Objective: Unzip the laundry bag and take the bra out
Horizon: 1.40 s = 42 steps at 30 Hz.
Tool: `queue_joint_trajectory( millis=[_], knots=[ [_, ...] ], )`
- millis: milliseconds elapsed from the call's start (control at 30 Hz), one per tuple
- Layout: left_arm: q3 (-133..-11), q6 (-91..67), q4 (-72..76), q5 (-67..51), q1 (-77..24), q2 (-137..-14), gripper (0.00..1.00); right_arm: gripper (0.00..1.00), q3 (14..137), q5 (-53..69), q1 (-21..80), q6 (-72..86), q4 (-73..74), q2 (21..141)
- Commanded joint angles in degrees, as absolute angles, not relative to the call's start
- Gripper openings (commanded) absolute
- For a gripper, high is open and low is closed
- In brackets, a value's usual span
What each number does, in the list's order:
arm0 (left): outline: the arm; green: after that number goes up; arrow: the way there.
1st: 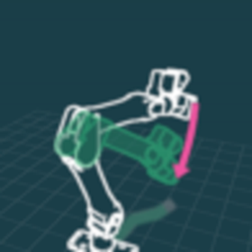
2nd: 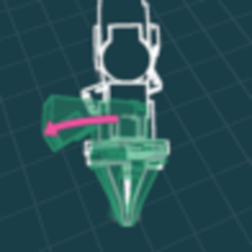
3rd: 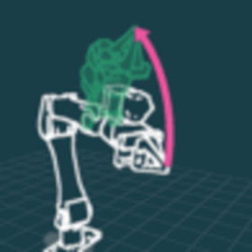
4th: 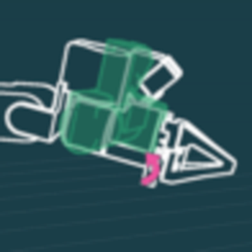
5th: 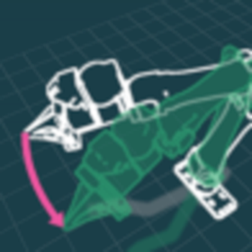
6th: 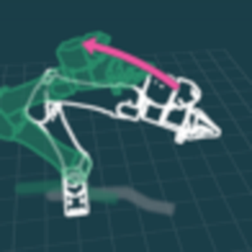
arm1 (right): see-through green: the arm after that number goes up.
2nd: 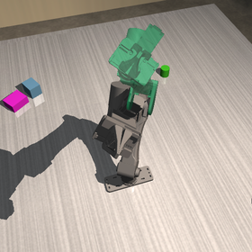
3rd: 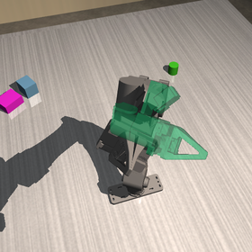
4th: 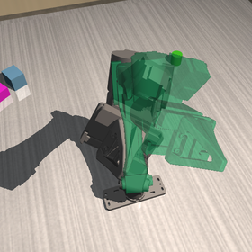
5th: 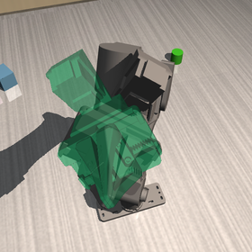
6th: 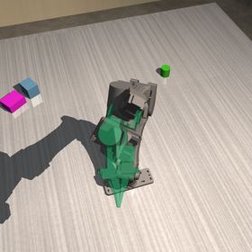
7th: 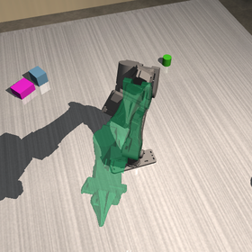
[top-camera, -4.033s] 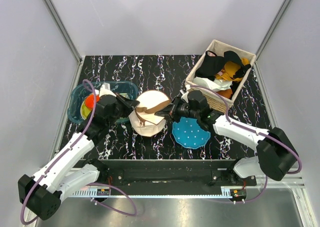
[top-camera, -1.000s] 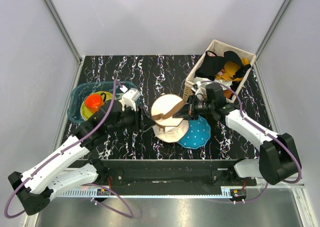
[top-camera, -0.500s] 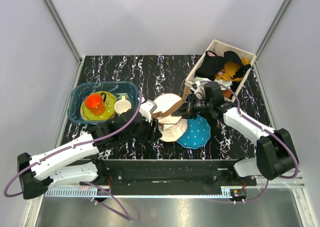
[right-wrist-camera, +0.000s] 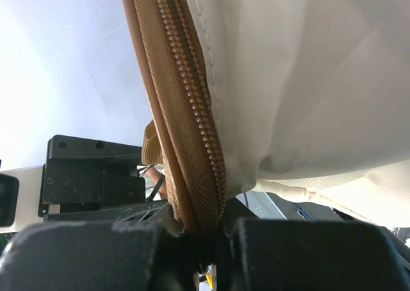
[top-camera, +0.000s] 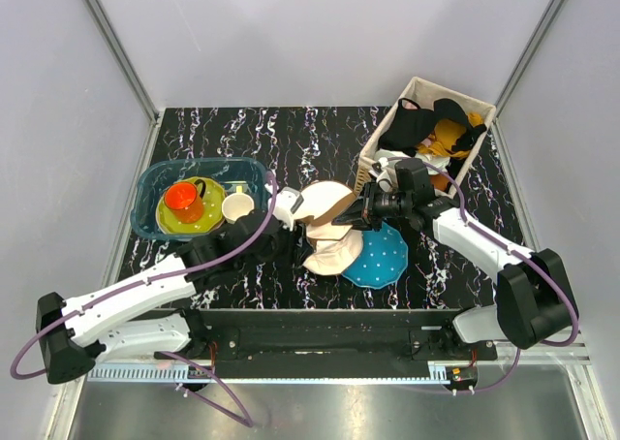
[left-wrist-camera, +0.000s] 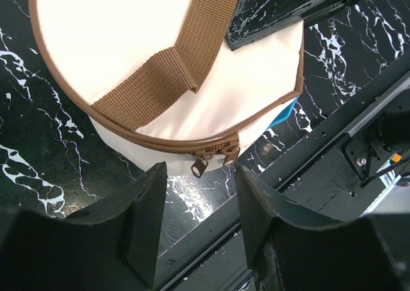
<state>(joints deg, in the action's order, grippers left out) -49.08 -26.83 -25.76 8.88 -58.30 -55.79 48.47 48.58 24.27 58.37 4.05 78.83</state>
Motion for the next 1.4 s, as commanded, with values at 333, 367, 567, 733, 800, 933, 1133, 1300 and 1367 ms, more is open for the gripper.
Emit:
queue_joint_trajectory(
  millis=[333, 367, 567, 733, 800, 933, 1133, 1300, 1367],
  knots=[
    [-46.8, -27.6, -21.0, 15.4, -58.3, -56.8, 0.35, 0.00, 51.2, 50.7, 24.5, 60.2, -2.5, 78.5],
    [-46.6, -27.7, -20.8, 15.6, -58.2, -56.8, 0.32, 0.00, 51.1, 50.7, 24.4, 60.1, -2.5, 78.4],
    [-46.1, -29.4, -20.0, 15.6, -58.0, -54.5, 0.14, 0.00, 49.9, 50.8, 24.4, 59.8, -2.5, 78.0],
    [-45.2, -29.8, -19.6, 16.2, -58.0, -51.6, 0.00, 0.00, 48.9, 51.0, 24.4, 59.3, -2.8, 77.6],
    [-44.0, -30.1, -19.5, 17.0, -58.0, -49.4, 0.00, 0.00, 48.8, 51.1, 24.4, 59.2, -2.9, 77.5],
    [-43.0, -30.0, -21.3, 17.8, -57.6, -46.8, 0.00, 0.00, 48.4, 51.2, 24.4, 59.3, -3.3, 77.3],
    [-43.6, -28.6, -24.6, 16.2, -57.5, -45.4, 0.00, 0.00, 48.5, 51.0, 24.4, 59.2, -3.3, 77.1],
    [-44.8, -26.5, -24.8, 9.8, -57.6, -48.4, 0.71, 0.00, 48.9, 51.1, 24.3, 58.9, -3.4, 77.3],
    [-44.3, -26.5, -24.4, 11.4, -57.6, -49.7, 0.71, 0.00, 49.0, 51.1, 24.4, 58.7, -3.5, 77.4]
  ],
)
